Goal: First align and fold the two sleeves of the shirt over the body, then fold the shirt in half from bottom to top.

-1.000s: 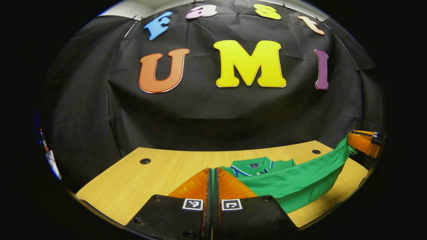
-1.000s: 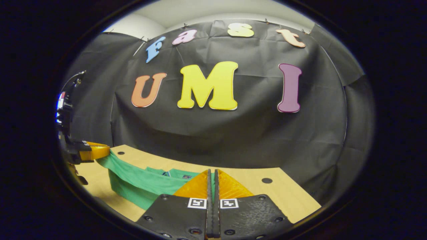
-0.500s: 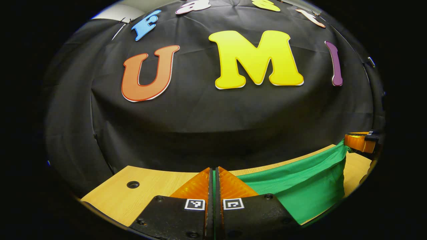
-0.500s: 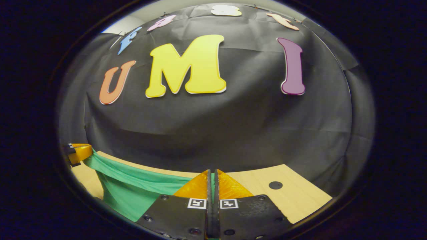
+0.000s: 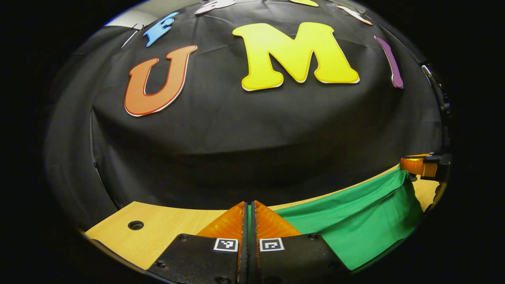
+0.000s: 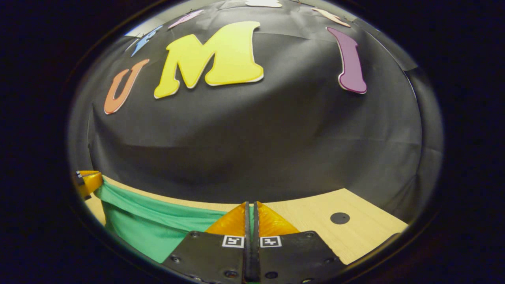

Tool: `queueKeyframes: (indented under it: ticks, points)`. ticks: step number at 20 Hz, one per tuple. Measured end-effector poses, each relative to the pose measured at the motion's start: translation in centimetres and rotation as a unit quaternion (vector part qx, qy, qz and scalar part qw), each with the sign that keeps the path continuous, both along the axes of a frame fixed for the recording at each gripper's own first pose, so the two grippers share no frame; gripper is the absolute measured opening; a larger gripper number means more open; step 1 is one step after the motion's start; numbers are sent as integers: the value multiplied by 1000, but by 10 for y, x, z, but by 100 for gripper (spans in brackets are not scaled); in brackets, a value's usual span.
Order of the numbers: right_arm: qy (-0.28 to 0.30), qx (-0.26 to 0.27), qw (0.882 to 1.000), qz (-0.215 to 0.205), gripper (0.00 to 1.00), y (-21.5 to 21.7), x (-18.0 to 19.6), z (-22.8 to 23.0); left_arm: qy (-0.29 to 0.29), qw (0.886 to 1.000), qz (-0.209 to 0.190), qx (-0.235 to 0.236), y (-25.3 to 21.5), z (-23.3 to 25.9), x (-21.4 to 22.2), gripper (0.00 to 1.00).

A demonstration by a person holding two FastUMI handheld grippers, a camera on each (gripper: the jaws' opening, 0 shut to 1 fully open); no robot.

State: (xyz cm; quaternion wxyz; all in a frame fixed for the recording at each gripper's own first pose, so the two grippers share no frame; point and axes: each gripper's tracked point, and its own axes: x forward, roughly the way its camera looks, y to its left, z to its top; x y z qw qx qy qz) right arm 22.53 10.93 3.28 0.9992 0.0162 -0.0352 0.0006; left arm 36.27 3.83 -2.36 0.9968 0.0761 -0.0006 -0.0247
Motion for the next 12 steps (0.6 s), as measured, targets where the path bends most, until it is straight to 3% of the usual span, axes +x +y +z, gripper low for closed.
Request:
queueKeyframes:
  ticks: [4,6,7,8,10,12]
  points:
    - [34,3,999,-2,0,10,6,-25,14,1000,1,-6,1,-22,6,7]
    - [41,-6,999,-22,2,4,11,-33,25,999,-8,-21,-2,-31,5,15]
    - [45,-5,999,-27,6,1,12,-36,31,999,-11,-23,-5,-34,7,46]
    - [49,-3,998,-26,35,3,13,-39,38,999,-14,-25,-8,-38,8,58]
    - [56,-12,998,-36,93,-1,8,-35,50,998,-6,-23,-7,-43,2,100]
    - [51,-22,998,-34,96,2,-3,-24,66,998,5,-24,-4,-46,-5,100]
